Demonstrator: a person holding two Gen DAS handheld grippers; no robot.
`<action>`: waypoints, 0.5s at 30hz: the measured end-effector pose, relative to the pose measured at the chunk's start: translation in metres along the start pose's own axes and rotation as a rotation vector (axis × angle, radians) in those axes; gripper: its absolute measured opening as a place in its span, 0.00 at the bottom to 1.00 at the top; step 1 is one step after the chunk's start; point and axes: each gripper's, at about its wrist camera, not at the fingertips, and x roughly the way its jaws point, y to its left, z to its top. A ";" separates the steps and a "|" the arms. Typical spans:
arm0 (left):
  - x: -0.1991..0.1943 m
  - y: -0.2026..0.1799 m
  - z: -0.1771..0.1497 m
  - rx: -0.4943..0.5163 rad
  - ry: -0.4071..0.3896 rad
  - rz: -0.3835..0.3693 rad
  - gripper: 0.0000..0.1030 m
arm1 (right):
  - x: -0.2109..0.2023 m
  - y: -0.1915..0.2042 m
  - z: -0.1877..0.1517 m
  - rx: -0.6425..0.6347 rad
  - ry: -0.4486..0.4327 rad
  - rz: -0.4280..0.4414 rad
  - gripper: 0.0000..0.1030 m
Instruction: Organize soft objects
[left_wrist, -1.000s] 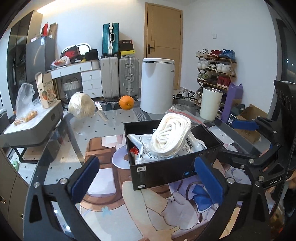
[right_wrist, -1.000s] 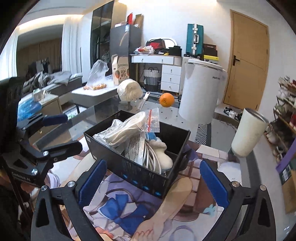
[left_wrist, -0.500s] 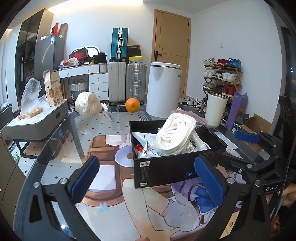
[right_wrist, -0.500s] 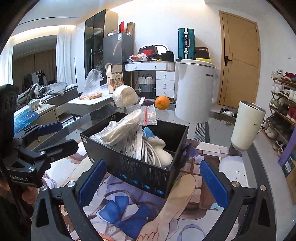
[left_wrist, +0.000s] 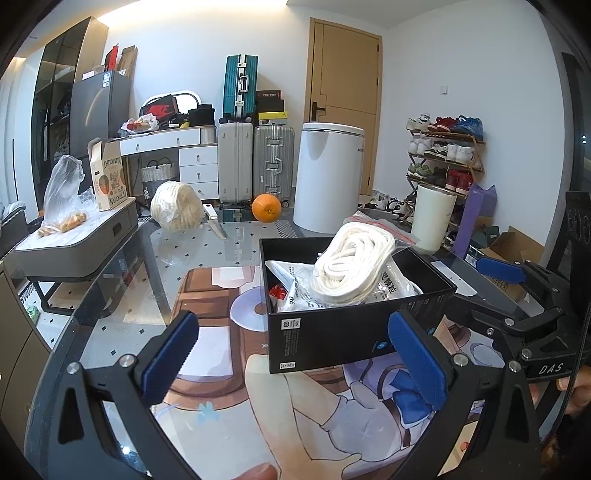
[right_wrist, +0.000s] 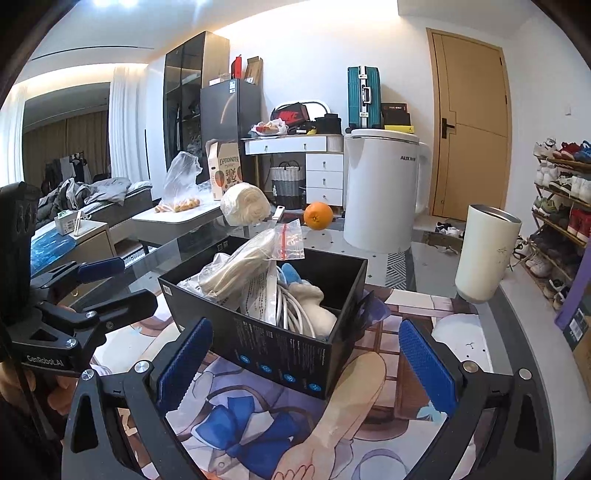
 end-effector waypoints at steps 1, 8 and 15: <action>0.000 0.000 0.000 0.000 -0.001 0.000 1.00 | -0.001 0.000 0.000 0.000 -0.001 -0.004 0.99; -0.001 0.001 -0.001 -0.007 -0.007 0.004 1.00 | -0.008 0.005 -0.001 -0.001 -0.031 -0.025 0.99; 0.001 0.000 0.000 -0.009 0.010 0.008 1.00 | -0.010 0.003 -0.001 -0.001 -0.039 -0.030 0.99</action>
